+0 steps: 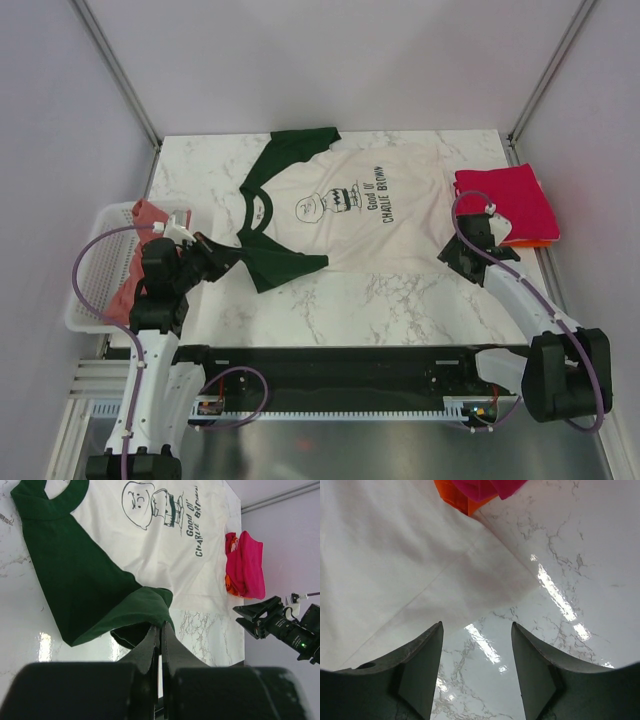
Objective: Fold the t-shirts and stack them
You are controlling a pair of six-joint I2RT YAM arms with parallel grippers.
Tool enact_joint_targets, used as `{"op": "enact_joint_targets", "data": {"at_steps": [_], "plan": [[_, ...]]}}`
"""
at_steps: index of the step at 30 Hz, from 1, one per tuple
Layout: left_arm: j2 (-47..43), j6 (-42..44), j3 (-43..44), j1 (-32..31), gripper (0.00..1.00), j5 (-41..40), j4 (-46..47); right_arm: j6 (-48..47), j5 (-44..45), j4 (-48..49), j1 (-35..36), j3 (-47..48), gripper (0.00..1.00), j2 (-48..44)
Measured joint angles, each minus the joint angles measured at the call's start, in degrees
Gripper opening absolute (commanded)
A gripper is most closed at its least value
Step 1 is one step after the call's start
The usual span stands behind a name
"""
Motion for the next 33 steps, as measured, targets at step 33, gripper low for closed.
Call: {"op": "enact_joint_targets", "data": {"at_steps": [33], "plan": [[-1.5,4.1,5.2,0.0,0.02,-5.2,-5.2,8.3,6.1,11.0,-4.4,-3.4,0.6,11.9]]}}
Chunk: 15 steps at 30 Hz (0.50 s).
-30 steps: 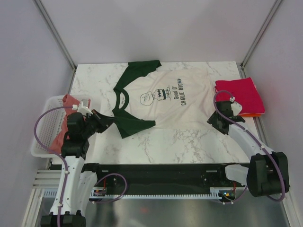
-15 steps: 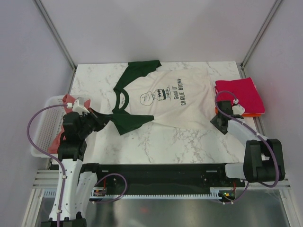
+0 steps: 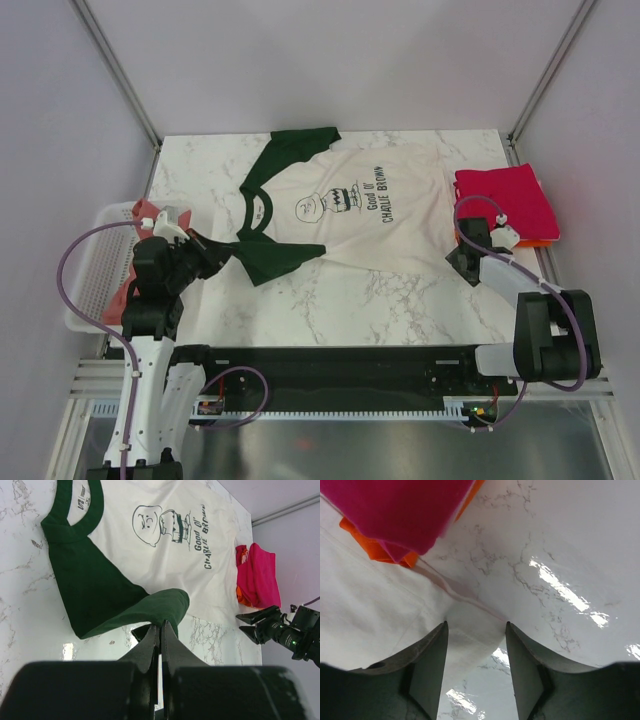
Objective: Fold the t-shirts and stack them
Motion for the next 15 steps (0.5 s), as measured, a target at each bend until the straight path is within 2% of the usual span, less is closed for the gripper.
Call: {"op": "enact_joint_targets", "data": {"at_steps": [2,10,13,15], "plan": [[0.0,0.0,0.0,0.0,0.02,0.0,0.0,0.1,0.4,-0.1,0.0,-0.9,0.67,-1.2],[0.0,0.0,-0.2,0.0,0.02,0.2,0.0,-0.3,1.5,-4.0,0.0,-2.0,0.74,-6.9],[0.1,0.0,-0.2,0.0,0.02,0.2,0.0,-0.5,1.4,-4.4,-0.1,-2.2,0.85,-8.7],[0.1,0.2,-0.2,0.0,0.02,0.2,0.0,-0.8,1.4,-4.6,-0.2,-2.4,0.82,-9.0]]}}
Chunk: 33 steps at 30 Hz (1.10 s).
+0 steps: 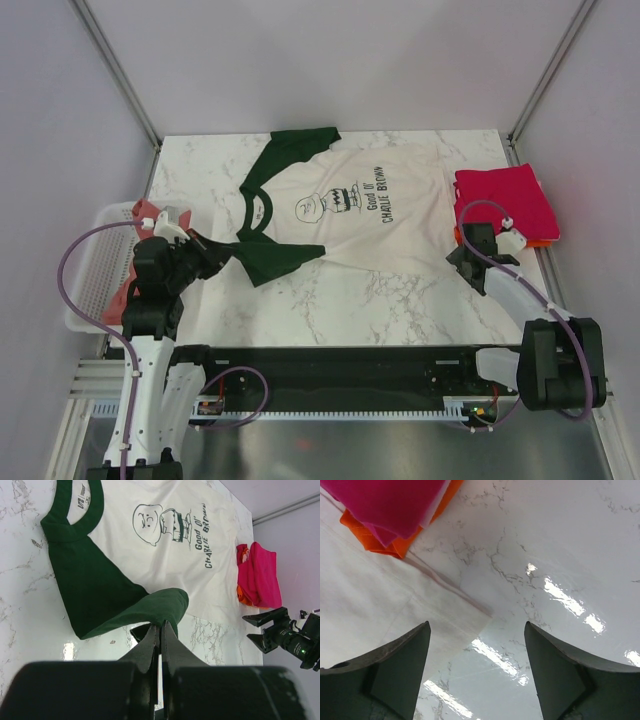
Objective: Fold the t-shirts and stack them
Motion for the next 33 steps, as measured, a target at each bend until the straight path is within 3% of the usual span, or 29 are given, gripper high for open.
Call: {"op": "enact_joint_targets", "data": {"at_steps": [18,22,24,26,33], "plan": [[0.0,0.4,0.0,0.0,0.02,0.5,0.0,1.2,0.7,5.6,-0.1,-0.7,0.54,6.5],[0.0,0.4,0.0,0.0,0.02,0.5,0.0,1.4,2.0,7.7,-0.1,-0.3,0.36,8.1],[0.0,0.4,0.0,0.0,0.02,0.5,0.0,1.5,2.3,8.2,-0.2,-0.1,0.22,8.6],[0.0,0.4,0.0,0.0,0.02,0.5,0.0,1.9,2.2,8.8,-0.3,0.0,0.0,9.0],[0.5,0.4,0.0,0.0,0.02,0.5,0.0,2.2,1.9,7.1,-0.5,0.1,0.0,7.8]]}}
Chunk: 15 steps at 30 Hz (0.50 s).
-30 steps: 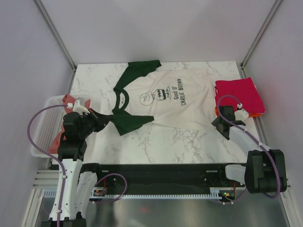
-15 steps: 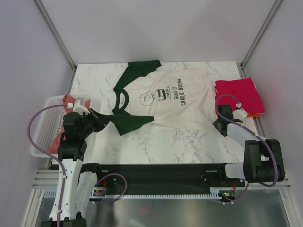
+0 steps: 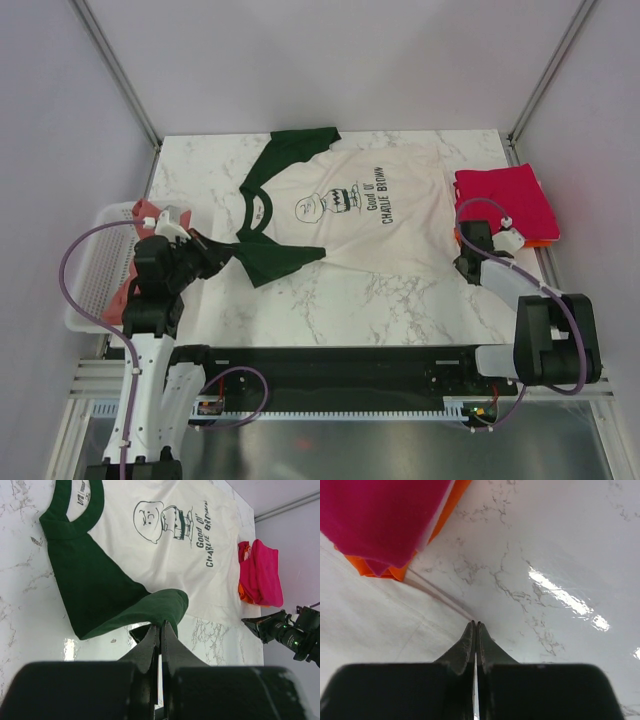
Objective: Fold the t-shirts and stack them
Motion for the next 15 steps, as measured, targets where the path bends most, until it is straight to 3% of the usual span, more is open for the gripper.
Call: {"op": "enact_joint_targets", "data": {"at_steps": [8,15], "plan": [[6.2,1.3,1.9,0.0,0.02,-0.5,-0.2,-1.6,-0.3,-6.0,0.0,2.1,0.0,-6.6],[15.6,2.7,10.5,0.0,0.02,-1.8,-0.1,-3.1,-2.5,-8.5,0.0,10.1,0.0,-2.7]]}}
